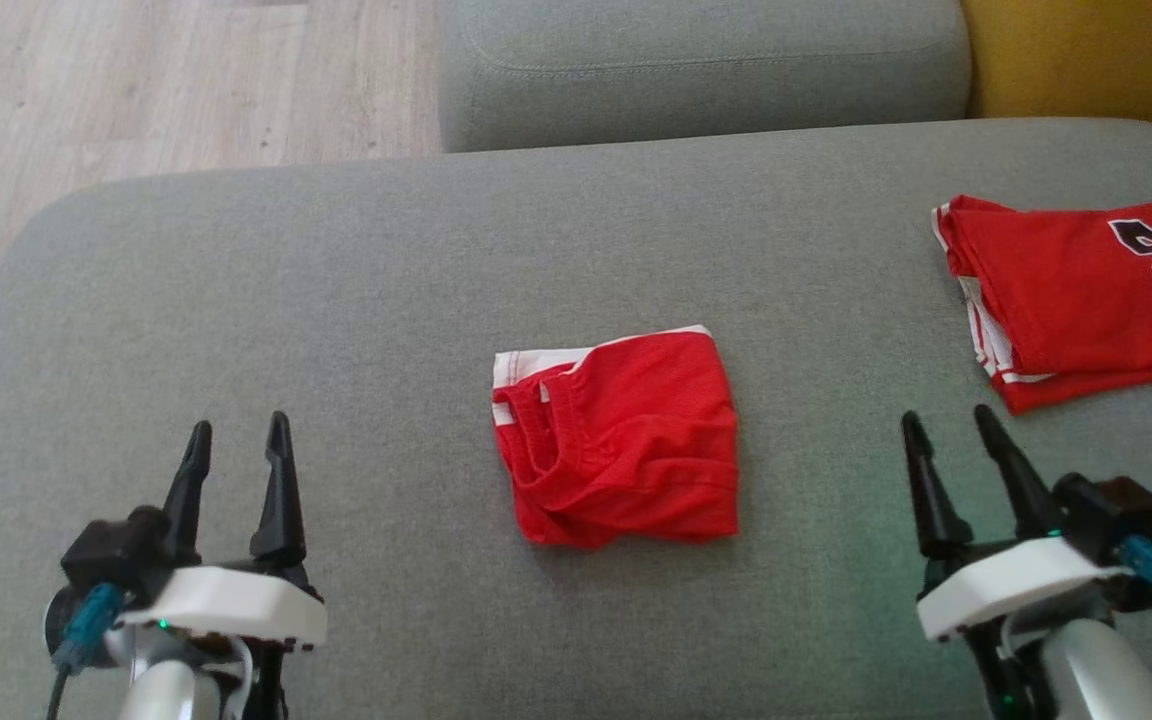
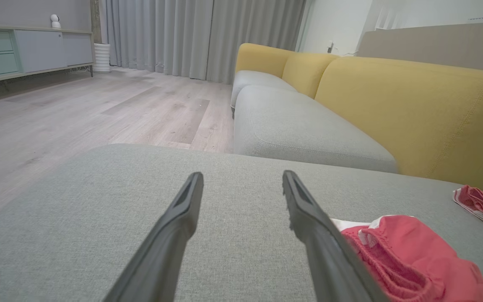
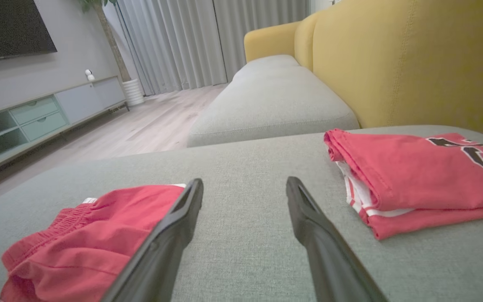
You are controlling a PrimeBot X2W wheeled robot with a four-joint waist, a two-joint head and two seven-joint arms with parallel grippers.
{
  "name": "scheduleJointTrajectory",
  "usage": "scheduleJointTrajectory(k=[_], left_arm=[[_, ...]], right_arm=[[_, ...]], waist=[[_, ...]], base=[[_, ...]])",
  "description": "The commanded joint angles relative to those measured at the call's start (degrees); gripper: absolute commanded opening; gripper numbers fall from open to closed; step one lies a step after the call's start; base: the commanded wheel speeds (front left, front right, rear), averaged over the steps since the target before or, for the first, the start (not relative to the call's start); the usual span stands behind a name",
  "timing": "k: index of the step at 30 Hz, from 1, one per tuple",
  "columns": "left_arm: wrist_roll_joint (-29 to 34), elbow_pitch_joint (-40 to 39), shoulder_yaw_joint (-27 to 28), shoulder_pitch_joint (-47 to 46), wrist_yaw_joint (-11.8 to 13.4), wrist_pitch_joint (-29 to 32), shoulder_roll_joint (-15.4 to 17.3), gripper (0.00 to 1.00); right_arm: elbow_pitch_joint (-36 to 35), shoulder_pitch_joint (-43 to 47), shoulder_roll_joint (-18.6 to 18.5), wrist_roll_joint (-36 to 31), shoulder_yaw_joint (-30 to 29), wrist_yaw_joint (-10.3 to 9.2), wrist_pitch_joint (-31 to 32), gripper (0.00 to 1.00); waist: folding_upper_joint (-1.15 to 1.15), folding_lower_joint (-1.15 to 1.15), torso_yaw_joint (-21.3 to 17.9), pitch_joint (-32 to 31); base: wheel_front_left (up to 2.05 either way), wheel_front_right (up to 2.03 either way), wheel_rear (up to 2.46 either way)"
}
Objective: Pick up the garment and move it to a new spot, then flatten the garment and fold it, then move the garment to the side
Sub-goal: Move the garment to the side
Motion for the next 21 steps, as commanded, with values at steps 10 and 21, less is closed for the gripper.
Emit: scheduleJointTrajectory(k=[10,21], left_arm=[[-0.2,-1.4,-0.5,-4.3,-0.3,-0.3,0.3,1.00],[-0.6,-0.7,-1.4,-5.7,-0.4,-0.3,0.2,1.00]], right_arm=[[4.6,-14.1,1.1,1.4,7.1,-0.04,9.7,1.00],[22.3,-25.8,1.2,5.9,7.8,-0.04,30.0,1.00]], waist=[[0.00,0.00,4.8,2.4],[0.00,0.00,10.2,5.4]], base=[[0.00,0.00,0.00],[0.00,0.00,0.00]])
